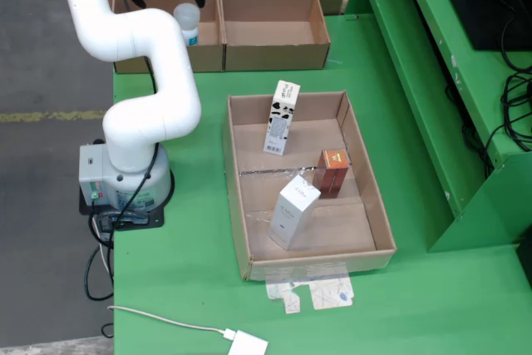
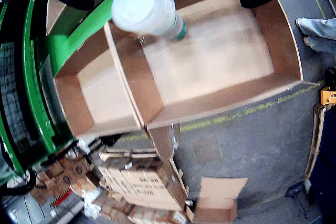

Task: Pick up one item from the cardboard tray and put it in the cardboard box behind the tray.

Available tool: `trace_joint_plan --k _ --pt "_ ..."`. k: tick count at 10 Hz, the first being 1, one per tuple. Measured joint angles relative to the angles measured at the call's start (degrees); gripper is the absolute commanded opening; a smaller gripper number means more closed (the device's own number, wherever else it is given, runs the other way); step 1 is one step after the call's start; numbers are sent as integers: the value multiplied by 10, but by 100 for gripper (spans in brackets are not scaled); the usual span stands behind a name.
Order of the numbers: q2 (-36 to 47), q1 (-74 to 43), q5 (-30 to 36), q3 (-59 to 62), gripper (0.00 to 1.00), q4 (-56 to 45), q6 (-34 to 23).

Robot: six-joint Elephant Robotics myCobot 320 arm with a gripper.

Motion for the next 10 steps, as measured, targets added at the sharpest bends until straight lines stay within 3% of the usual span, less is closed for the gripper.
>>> trace_joint_plan --k 4,10 --pt "12 3 -24 0 100 34 -37" --pt "135 42 -125 2 100 13 -59"
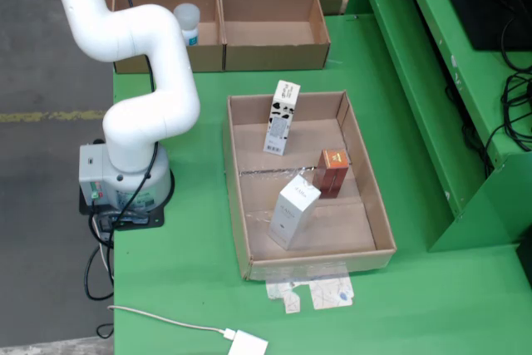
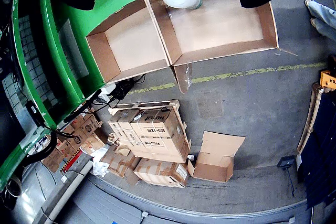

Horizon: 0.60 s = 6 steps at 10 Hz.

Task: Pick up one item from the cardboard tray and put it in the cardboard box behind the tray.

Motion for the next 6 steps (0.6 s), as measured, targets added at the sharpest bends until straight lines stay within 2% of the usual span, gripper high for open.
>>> trace_joint_plan --k 6 --pt "62 27 -39 2 100 -29 -5"
